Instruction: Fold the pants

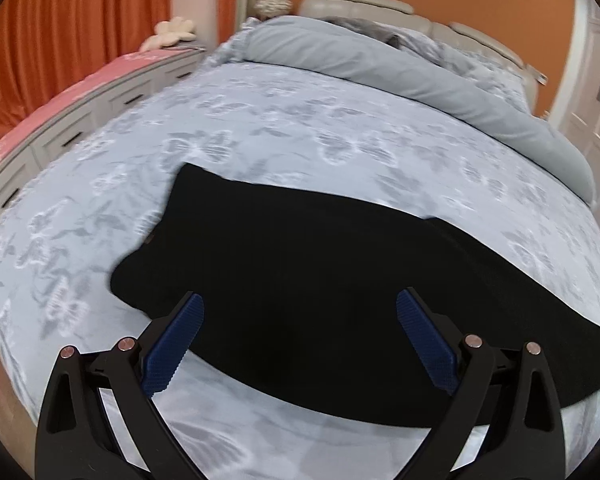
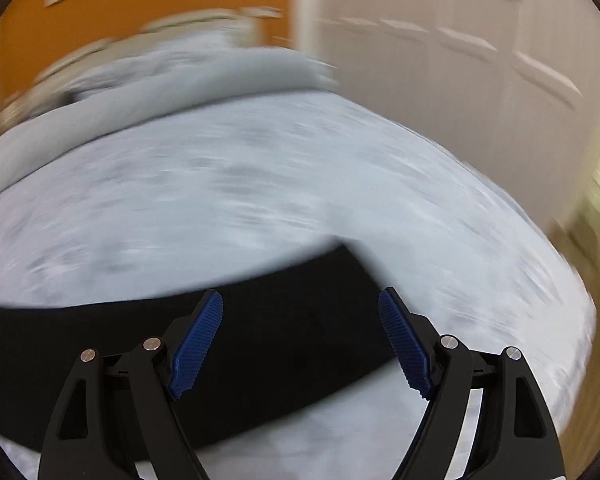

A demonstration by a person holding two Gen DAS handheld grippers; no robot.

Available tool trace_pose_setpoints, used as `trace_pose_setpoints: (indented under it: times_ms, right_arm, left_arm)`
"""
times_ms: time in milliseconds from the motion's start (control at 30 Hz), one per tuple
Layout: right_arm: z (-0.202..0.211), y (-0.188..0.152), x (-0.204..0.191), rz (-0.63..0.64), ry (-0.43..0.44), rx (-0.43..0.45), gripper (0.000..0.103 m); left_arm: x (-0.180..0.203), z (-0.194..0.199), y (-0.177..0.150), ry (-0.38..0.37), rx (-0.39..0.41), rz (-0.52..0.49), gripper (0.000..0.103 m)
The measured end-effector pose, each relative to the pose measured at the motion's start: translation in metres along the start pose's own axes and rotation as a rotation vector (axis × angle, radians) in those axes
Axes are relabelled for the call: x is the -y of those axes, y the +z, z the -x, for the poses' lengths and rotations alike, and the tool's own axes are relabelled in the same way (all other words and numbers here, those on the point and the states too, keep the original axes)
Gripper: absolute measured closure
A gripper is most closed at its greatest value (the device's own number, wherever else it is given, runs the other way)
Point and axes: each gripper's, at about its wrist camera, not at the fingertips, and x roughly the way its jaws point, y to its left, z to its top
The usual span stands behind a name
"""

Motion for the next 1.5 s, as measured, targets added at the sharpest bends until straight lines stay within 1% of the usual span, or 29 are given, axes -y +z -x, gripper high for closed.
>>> trace_pose_setpoints:
  times_ms: [33,133,167,233,300,333,367,400,433,500,567,633,667,733,767,800,833,867,933,1000,1033,1100,1133,1167,1200,1267,1300,1400,1500]
  right_arm:
    - [-0.014,-0.005,0.031,-0.057,-0.018,-0.04,0.025]
    - [-0.043,-0.019,0.073,-0.162,0.024,-0.136,0.025]
    - [-0.052,-0.023,0.082,-0.188,0.044,-0.151,0.025]
    - [-0.055,-0.024,0.083,-0.186,0.057,-0.133,0.027]
    - [-0.054,-0.02,0.074,-0.142,0.084,-0.108,0.037]
    - [-0.055,-0.018,0.065,-0.102,0.098,-0.102,0.058]
    - [-0.062,-0.016,0.066,-0.074,0.102,-0.12,0.083]
    - [-0.066,-0.016,0.065,-0.055,0.082,-0.145,0.084]
    - [-0.069,-0.016,0.062,-0.051,0.063,-0.15,0.09]
    - [-0.065,-0.013,0.062,-0.055,0.067,-0.143,0.096]
    - [-0.049,-0.005,0.067,-0.088,0.097,-0.102,0.096]
    - [-0.041,0.0,0.073,-0.103,0.099,-0.073,0.097]
    - [-0.048,-0.004,0.077,-0.099,0.085,-0.092,0.096]
    - [-0.075,-0.019,0.081,-0.104,0.106,-0.192,0.092]
    - [-0.072,-0.022,0.083,-0.116,0.115,-0.143,0.083]
    - [-0.067,-0.019,0.083,-0.107,0.094,-0.14,0.072]
    - [-0.061,-0.014,0.082,-0.105,0.073,-0.149,0.05]
    - [-0.052,-0.013,0.085,-0.126,0.08,-0.119,0.037]
    - [-0.04,-0.017,0.088,-0.159,0.084,-0.075,0.029]
    - [-0.045,-0.024,0.092,-0.197,0.113,-0.115,0.028]
    - [-0.055,-0.03,0.094,-0.233,0.152,-0.154,0.028]
    - [-0.072,-0.037,0.094,-0.273,0.175,-0.21,0.026]
    - [-0.073,-0.037,0.092,-0.271,0.165,-0.196,0.026]
    - [-0.073,-0.035,0.088,-0.259,0.156,-0.169,0.033]
    - [-0.074,-0.034,0.084,-0.254,0.163,-0.172,0.039]
    - [-0.075,-0.03,0.079,-0.269,0.195,-0.177,0.08]
    - [-0.076,-0.028,0.076,-0.292,0.235,-0.187,0.085]
    - [-0.057,-0.017,0.067,-0.324,0.24,-0.137,0.086]
    - [-0.016,0.002,0.04,-0.317,0.335,-0.037,0.086]
  left_arm:
    - [0.008,0.0,-0.003,-0.011,0.001,-0.009,0.008]
    - [0.038,-0.001,-0.009,-0.031,0.012,-0.051,0.007]
    - [0.045,-0.001,-0.01,-0.033,0.016,-0.063,0.007]
    - [0.065,-0.005,-0.014,-0.035,0.035,-0.103,0.007]
    - [0.078,-0.008,-0.017,-0.04,0.043,-0.134,0.007]
    - [0.084,-0.01,-0.018,-0.038,0.046,-0.153,0.007]
    - [0.088,-0.012,-0.019,-0.036,0.049,-0.166,0.007]
    - [0.091,-0.015,-0.021,-0.03,0.049,-0.183,0.007]
    - [0.093,-0.019,-0.022,-0.019,0.044,-0.195,0.007]
    - [0.094,-0.025,-0.024,-0.011,0.03,-0.207,0.007]
    - [0.094,-0.029,-0.024,-0.007,0.017,-0.202,0.007]
    - [0.092,-0.031,-0.023,-0.016,0.008,-0.189,0.007]
    - [0.092,-0.031,-0.023,-0.015,0.011,-0.187,0.007]
    - [0.094,-0.032,-0.024,0.0,0.019,-0.195,0.007]
    - [0.094,-0.033,-0.024,0.0,0.018,-0.197,0.007]
    - [0.094,-0.033,-0.024,-0.001,0.016,-0.196,0.007]
    - [0.093,-0.033,-0.025,-0.003,0.014,-0.194,0.007]
    - [0.093,-0.032,-0.025,-0.007,0.014,-0.191,0.007]
    - [0.092,-0.031,-0.024,-0.014,0.015,-0.186,0.007]
    - [0.091,-0.029,-0.023,-0.013,0.023,-0.179,0.007]
    - [0.09,-0.028,-0.022,-0.015,0.024,-0.173,0.007]
    - [0.089,-0.029,-0.021,-0.027,0.016,-0.161,0.007]
    - [0.087,-0.029,-0.021,-0.035,0.01,-0.153,0.007]
    - [0.087,-0.028,-0.021,-0.038,0.008,-0.149,0.007]
    - [0.086,-0.028,-0.021,-0.035,0.007,-0.146,0.007]
    - [0.084,-0.027,-0.021,-0.034,0.01,-0.148,0.007]
    - [0.083,-0.026,-0.02,-0.034,0.011,-0.146,0.007]
    - [0.078,-0.021,-0.017,-0.045,0.014,-0.131,0.007]
    - [0.07,-0.015,-0.013,-0.057,0.023,-0.109,0.007]
